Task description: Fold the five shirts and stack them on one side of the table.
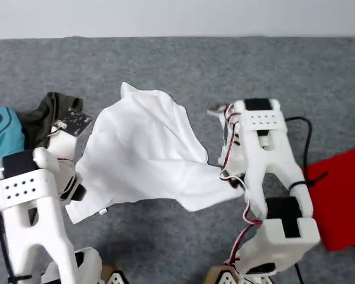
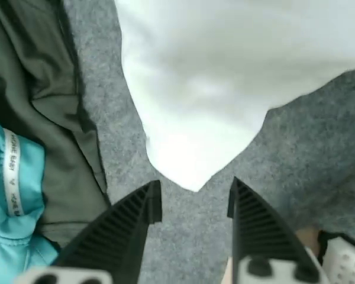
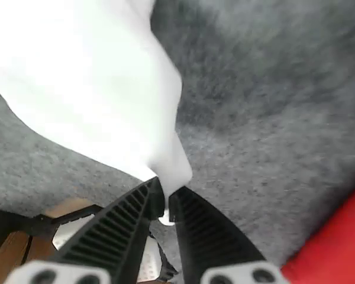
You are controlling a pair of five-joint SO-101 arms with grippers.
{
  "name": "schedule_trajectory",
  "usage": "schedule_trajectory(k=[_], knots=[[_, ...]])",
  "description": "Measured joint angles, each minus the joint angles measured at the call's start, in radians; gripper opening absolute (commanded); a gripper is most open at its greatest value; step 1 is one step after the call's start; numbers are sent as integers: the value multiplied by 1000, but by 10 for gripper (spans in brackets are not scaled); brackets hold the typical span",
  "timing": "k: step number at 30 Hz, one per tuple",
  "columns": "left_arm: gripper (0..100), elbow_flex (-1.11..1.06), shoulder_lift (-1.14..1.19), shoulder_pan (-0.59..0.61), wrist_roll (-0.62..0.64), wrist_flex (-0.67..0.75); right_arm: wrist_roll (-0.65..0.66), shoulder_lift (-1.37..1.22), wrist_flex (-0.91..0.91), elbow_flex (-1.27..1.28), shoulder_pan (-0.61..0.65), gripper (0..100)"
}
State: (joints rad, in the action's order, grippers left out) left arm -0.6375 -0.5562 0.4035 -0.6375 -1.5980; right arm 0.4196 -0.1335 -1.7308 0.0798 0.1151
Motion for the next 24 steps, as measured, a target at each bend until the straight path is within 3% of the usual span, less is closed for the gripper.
schedule_trajectory(k=[11,24], knots=[[239,-299,0,12,-186,169,0,34,-17,-74,2,10],[243,-439,3,12,-201,434,0,34,-17,-74,2,10]])
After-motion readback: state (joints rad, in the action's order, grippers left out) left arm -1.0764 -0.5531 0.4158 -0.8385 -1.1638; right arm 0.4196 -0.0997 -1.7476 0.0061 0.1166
